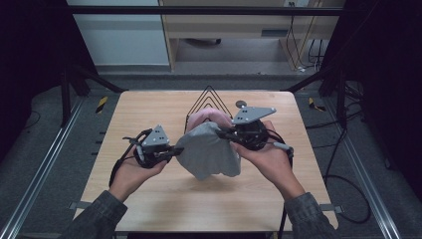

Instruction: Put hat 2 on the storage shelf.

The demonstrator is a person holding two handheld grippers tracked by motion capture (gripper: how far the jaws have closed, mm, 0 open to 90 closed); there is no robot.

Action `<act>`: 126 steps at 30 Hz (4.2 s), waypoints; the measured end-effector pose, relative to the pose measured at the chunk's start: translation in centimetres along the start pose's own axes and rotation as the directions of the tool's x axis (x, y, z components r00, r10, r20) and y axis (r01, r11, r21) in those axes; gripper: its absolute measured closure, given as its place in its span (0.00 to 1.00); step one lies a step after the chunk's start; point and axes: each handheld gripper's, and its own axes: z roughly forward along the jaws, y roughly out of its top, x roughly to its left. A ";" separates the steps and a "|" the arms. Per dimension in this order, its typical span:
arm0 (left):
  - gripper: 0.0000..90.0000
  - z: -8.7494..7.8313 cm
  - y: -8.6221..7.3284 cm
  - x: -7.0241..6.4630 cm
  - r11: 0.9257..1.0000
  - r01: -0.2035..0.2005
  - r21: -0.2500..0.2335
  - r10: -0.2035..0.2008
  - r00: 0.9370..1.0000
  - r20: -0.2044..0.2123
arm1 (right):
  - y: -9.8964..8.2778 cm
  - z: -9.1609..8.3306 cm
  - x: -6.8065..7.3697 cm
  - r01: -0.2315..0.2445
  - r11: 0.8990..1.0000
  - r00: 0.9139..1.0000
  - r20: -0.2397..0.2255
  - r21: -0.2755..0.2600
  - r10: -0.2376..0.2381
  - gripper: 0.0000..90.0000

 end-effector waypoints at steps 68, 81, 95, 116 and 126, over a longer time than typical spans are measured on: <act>0.97 -4.3 14.7 4.9 0.987 -0.076 -0.143 0.055 0.987 -0.151 | 6.4 -4.5 -6.9 -0.098 0.971 0.990 0.074 -0.218 0.117 0.95; 0.97 -3.1 16.7 6.8 0.967 -0.053 -0.248 0.005 0.982 -0.189 | 7.5 -3.9 -9.3 -0.122 0.949 0.981 0.111 -0.292 0.160 0.95; 0.97 -0.7 18.4 8.6 0.955 -0.079 -0.286 0.007 0.970 -0.243 | 7.1 -2.1 -12.6 -0.169 0.927 0.966 0.130 -0.334 0.222 0.95; 0.96 3.4 18.0 11.8 0.954 -0.076 -0.290 -0.015 0.954 -0.299 | 6.2 2.6 -16.5 -0.194 0.912 0.945 0.181 -0.362 0.273 0.95; 0.96 5.0 17.0 12.9 0.959 -0.052 -0.279 -0.033 0.957 -0.289 | 5.3 4.0 -17.5 -0.201 0.915 0.943 0.183 -0.350 0.277 0.95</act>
